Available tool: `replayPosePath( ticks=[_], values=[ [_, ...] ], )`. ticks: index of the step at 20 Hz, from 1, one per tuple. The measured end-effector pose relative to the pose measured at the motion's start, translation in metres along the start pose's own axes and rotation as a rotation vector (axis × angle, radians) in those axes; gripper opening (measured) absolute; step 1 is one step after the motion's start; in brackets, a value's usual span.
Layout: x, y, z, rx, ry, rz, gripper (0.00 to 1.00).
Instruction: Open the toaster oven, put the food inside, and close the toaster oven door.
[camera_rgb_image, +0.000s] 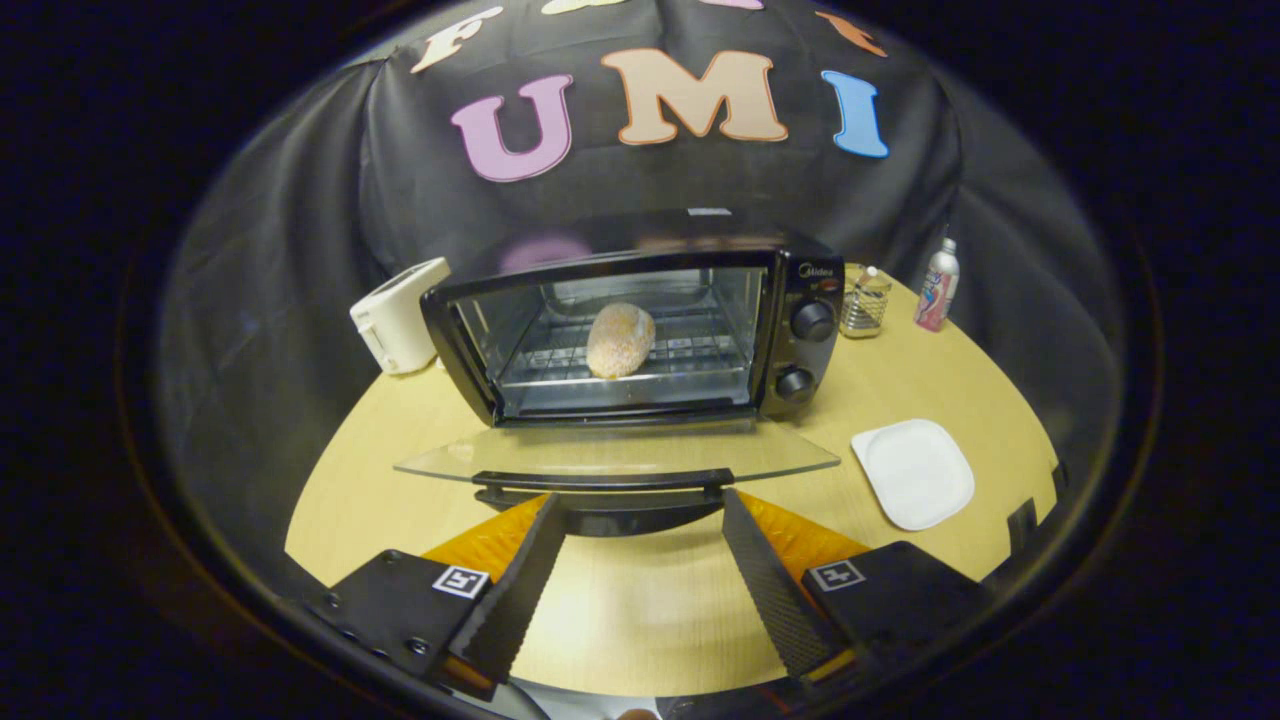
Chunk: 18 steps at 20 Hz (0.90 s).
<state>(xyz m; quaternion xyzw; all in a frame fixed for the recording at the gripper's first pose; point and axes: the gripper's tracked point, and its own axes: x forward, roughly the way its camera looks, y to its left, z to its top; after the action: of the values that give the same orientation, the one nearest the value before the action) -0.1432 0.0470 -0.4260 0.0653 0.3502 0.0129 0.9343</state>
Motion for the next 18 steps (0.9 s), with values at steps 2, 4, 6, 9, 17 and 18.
replayPosePath(
  ticks=[2,4,6,9,17,18],
  values=[
    [0.001,0.002,0.013,0.042,-0.027,0.013,1.00],
    [0.003,0.004,0.028,0.071,-0.058,0.025,1.00],
    [0.006,0.006,0.043,0.094,-0.089,0.034,1.00],
    [0.013,0.008,0.066,0.107,-0.130,0.036,1.00],
    [0.043,0.015,0.116,0.123,-0.207,0.030,1.00],
    [0.047,0.017,0.119,0.125,-0.213,0.032,1.00]
  ],
)
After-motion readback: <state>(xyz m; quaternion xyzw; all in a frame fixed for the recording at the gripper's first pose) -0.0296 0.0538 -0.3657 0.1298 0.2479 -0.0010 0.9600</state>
